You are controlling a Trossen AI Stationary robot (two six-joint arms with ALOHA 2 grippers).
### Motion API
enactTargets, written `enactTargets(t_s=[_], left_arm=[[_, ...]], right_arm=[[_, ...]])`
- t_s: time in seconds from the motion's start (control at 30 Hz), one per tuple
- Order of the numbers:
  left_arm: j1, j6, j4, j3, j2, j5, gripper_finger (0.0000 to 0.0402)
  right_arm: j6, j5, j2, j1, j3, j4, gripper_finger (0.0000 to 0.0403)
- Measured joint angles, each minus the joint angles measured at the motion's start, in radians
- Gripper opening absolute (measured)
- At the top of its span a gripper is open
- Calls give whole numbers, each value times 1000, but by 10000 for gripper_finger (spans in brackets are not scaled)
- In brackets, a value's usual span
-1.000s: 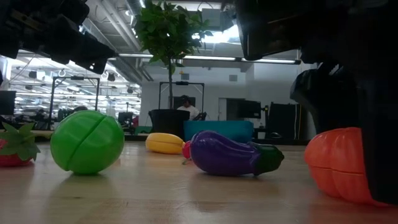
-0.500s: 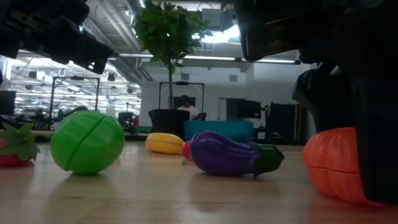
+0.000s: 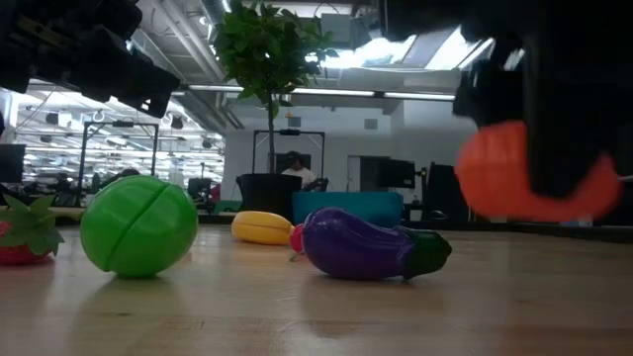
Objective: Pick and placing Produce into tupperware
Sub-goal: Put the orange pumpkin into the blue container
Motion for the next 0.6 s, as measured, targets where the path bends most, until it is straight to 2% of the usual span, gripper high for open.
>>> enactTargets(t_s=[0.37,0.6], left_arm=[[0,0,-1,0,0,0,46],[0,0,-5,0,0,0,60]], right_arm=[[-3,236,-152,6,0,-157,251],[23,500,-230,41,2,-269,251]])
